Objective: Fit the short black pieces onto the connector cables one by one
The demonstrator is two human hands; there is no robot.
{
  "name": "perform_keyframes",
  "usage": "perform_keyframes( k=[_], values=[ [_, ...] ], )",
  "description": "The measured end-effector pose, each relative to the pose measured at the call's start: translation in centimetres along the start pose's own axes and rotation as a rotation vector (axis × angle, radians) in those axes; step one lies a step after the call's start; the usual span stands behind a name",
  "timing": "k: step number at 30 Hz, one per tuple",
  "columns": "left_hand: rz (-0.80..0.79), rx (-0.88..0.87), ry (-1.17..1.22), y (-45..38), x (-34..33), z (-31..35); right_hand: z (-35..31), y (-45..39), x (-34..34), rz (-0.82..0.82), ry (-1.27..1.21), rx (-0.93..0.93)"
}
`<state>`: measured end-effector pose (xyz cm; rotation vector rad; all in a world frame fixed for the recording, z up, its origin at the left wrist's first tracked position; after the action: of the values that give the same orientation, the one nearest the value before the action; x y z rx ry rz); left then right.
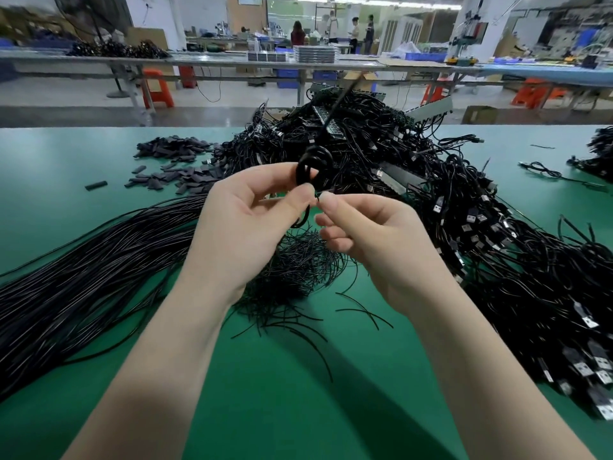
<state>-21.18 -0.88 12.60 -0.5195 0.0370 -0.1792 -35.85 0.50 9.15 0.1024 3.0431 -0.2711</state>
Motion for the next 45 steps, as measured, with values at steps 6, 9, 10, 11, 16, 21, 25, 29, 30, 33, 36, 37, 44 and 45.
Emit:
perform_keyframes(
  k=[6,9,10,11,16,21,25,29,30,33,36,37,44,45],
  values=[
    [-0.059,-0.073,-0.060,0.0,-0.5,0.6,0.2,0.4,-0.8,-0.042,-0.212,-0.106],
    [-0.080,-0.071,-0.033,-0.1,-0.6,0.6,0.3,0.5,-1.2,-0.075,-0.277,-0.147],
    [-0.088,-0.063,-0.023,-0.1,-0.6,0.6,0.2,0.6,-1.3,-0.085,-0.285,-0.148],
    [-0.094,-0.055,-0.012,-0.1,-0.6,0.5,0.1,0.7,-1.5,-0.094,-0.291,-0.140],
    [-0.025,0.009,0.096,0.1,-0.4,0.2,-2.2,1.1,-0.6,0.081,0.029,0.256],
    [-0.018,0.307,0.234,0.6,-1.1,-1.7,-6.3,4.8,-2.6,0.270,0.939,1.096],
    [0.013,0.287,0.229,0.4,-0.5,-1.8,-5.9,3.5,-1.6,0.256,0.815,0.935],
    [0.074,0.005,0.031,-0.1,0.5,-0.1,-1.2,0.6,0.1,0.095,0.055,0.065],
    [0.060,-0.035,0.005,-0.1,0.4,0.2,-0.3,0.5,-0.1,0.057,-0.003,-0.062],
    [-0.006,-0.083,-0.011,0.1,-0.4,0.5,0.9,0.7,-0.4,0.012,-0.115,-0.222],
    [-0.045,-0.121,-0.036,0.1,-0.7,0.9,0.9,0.8,-1.0,-0.043,-0.262,-0.262],
    [-0.052,-0.128,-0.035,0.1,-0.7,1.0,0.8,0.8,-1.0,-0.050,-0.288,-0.257],
    [-0.040,-0.133,-0.030,0.0,-0.3,1.0,-0.2,1.1,-1.5,-0.070,-0.345,-0.187],
    [-0.034,-0.131,-0.041,0.0,-0.3,1.0,-0.6,1.0,-1.2,-0.038,-0.276,-0.109]
  ],
)
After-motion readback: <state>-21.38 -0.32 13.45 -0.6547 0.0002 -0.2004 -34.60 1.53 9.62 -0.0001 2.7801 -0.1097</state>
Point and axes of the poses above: each hand's wrist, its own y-axis away from the middle knuckle, its own x-axis out of the back of the hand, z = x × y, the point moved 8 cm from there along -y, towards the middle knuckle, and after that the axes turned 2 degrees about -x, right-handed, at the moved point
